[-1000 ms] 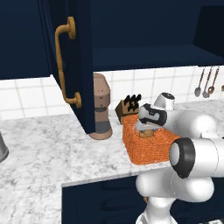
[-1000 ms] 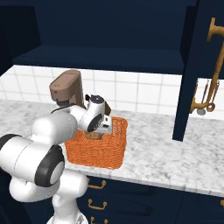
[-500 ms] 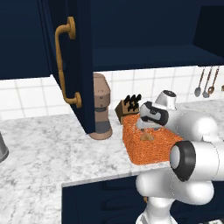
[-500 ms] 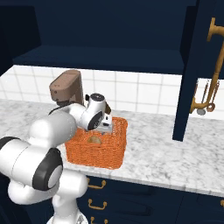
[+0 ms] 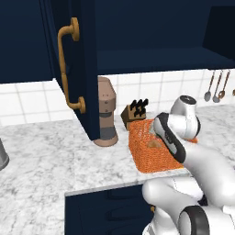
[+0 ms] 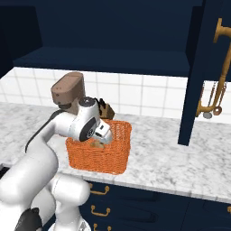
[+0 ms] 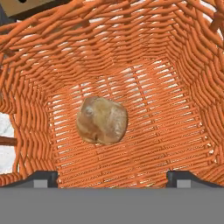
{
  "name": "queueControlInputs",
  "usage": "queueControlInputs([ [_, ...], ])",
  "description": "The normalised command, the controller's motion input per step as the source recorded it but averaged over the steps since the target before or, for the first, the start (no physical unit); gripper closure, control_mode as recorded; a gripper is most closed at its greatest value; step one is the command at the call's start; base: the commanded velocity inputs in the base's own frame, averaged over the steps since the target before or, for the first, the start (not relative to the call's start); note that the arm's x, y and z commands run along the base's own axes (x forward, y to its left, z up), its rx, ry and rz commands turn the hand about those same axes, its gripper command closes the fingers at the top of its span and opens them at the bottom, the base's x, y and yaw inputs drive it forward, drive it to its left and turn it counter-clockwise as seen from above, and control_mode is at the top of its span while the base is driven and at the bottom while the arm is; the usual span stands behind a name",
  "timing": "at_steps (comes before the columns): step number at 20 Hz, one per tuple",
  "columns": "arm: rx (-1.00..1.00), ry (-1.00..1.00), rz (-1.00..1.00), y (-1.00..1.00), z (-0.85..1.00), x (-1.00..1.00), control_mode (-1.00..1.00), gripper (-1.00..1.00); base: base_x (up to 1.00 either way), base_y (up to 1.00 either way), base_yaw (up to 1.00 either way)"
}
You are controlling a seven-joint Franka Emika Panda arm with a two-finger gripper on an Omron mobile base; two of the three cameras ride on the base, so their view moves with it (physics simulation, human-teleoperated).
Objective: Open the cabinet, pick up the bread from the cabinet and place it in the basket. Then move the basket to the dining counter.
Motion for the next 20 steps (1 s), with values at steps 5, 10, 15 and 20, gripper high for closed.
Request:
queueControlInputs([
  [5,0.07,0.00,-0.53,-0.02,0.29,-0.55,-1.00,-1.00,0.00,0.00,0.00],
  [10,0.11,0.00,-0.45,-0.15,0.23,-0.35,-1.00,-1.00,0.00,0.00,0.00],
  [15,0.14,0.00,-0.33,-0.23,0.47,-0.18,-1.00,-1.00,0.00,0.00,0.00],
  [20,0.06,0.05,0.01,-0.25,0.25,0.03,-1.00,-1.00,0.00,0.00,0.00],
])
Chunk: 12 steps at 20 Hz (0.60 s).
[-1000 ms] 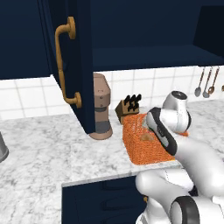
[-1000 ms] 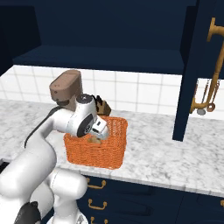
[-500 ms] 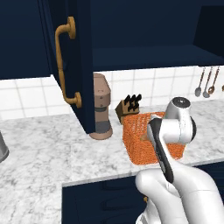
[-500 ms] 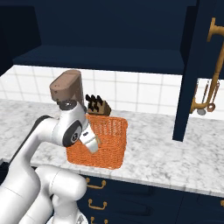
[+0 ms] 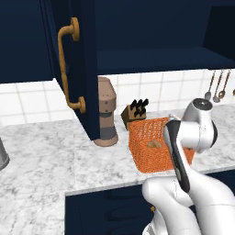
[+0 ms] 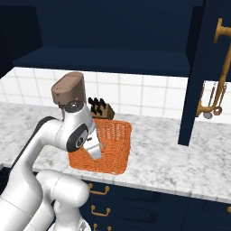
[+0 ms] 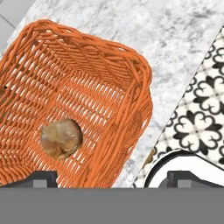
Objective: Open the cabinet, pick up the bread from the cabinet and place it in the basket. Then move the basket to the dining counter.
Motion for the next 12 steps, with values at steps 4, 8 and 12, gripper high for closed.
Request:
queueControlInputs([
  [4,0.06,0.09,0.14,-0.31,0.00,0.08,-1.00,-1.00,0.00,0.00,0.00],
  [8,0.14,0.01,0.10,-0.49,-0.07,0.00,-1.00,-1.00,0.00,0.00,0.00],
  [12,0.06,0.02,0.00,-0.54,-0.23,0.10,-1.00,-1.00,0.00,0.00,0.00],
])
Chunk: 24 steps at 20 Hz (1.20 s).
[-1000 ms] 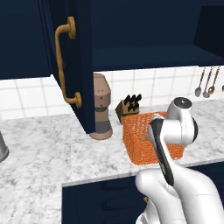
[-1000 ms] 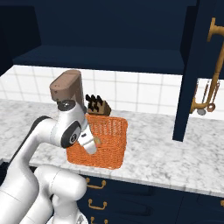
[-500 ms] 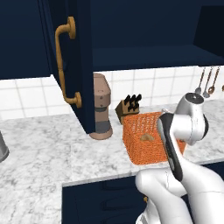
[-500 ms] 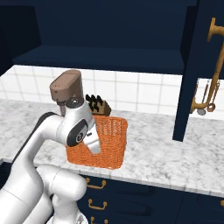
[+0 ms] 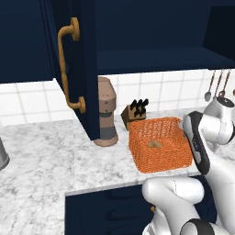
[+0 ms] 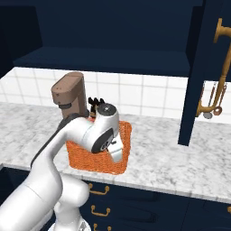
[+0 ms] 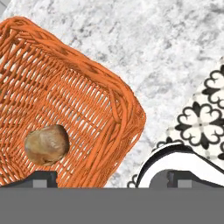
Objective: Open the cabinet, pick up the bread from the cabinet and place it in the basket. Then move the basket to the dining counter.
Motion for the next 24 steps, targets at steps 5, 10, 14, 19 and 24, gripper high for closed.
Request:
queueControlInputs([
  [5,0.00,0.10,-0.01,-0.01,-0.22,0.26,-1.00,-1.00,0.00,0.00,0.00],
  [10,0.00,0.10,0.00,0.00,-0.32,0.37,-1.00,-1.00,0.00,0.00,0.00],
  [14,0.00,0.09,0.00,0.00,-0.40,0.31,-1.00,-1.00,0.00,0.00,0.00],
  [19,0.01,0.08,0.00,-0.01,-0.52,-0.05,-1.00,-1.00,0.00,0.00,0.00],
  [24,0.01,0.12,0.00,0.34,-0.91,-0.01,-1.00,1.00,0.00,0.00,0.00],
])
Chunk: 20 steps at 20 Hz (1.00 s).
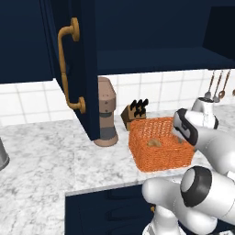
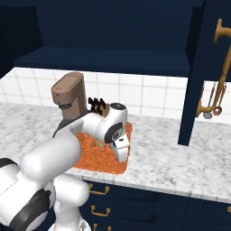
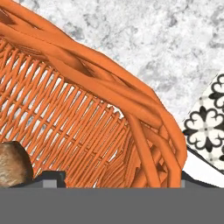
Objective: Open the cabinet, pick up the bread from the cabinet and place it in the basket. Then move the basket to the dining counter.
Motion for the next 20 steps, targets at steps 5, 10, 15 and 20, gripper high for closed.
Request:
queueControlInputs([
  [5,-0.02,0.03,-0.05,0.57,-0.96,-0.29,-1.00,1.00,0.00,0.00,0.00],
  [10,-0.01,0.07,-0.07,0.28,-0.45,-0.08,-1.00,1.00,0.00,0.00,0.00],
  [15,0.02,0.02,-0.19,0.20,0.00,0.03,-1.00,1.00,0.00,0.00,0.00],
  [20,0.06,-0.13,-0.33,0.31,0.11,-0.08,-1.00,1.00,0.00,0.00,0.00],
])
